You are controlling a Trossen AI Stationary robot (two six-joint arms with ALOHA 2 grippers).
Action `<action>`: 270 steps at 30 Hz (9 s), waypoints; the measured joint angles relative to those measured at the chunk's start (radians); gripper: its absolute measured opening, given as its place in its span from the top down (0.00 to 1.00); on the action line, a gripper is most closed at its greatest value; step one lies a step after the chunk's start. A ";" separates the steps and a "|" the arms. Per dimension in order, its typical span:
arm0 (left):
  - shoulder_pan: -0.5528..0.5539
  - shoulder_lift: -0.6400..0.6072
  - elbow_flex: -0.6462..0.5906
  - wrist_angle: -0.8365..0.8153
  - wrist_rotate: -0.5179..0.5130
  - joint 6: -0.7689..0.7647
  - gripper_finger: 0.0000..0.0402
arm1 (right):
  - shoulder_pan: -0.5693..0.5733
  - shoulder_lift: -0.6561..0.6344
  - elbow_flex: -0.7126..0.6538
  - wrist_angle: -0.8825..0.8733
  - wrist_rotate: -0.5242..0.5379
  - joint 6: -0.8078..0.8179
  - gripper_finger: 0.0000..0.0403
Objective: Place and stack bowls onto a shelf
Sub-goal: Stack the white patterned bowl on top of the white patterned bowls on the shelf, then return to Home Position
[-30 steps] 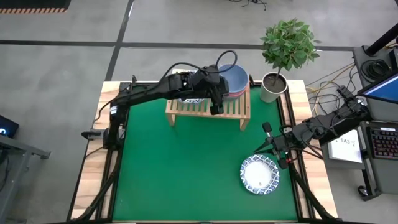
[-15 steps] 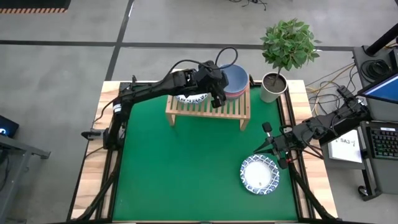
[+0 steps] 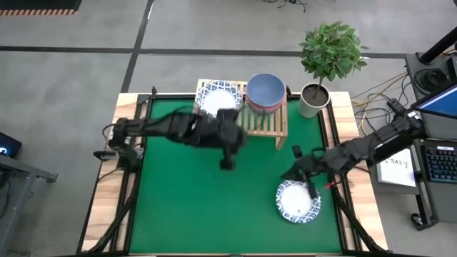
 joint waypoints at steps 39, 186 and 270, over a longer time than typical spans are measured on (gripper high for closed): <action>-0.409 -0.512 -1.081 0.799 -0.211 -0.177 0.79 | -0.032 0.810 0.504 -1.049 -0.090 -0.043 0.66; -0.339 -1.592 -1.983 1.387 -0.419 -0.079 0.79 | -0.389 -0.296 -0.255 0.250 -0.376 -0.283 0.82; -0.266 -1.860 -2.204 1.179 -0.443 -0.457 0.81 | -0.394 -0.524 -0.484 0.041 -0.189 -0.121 0.83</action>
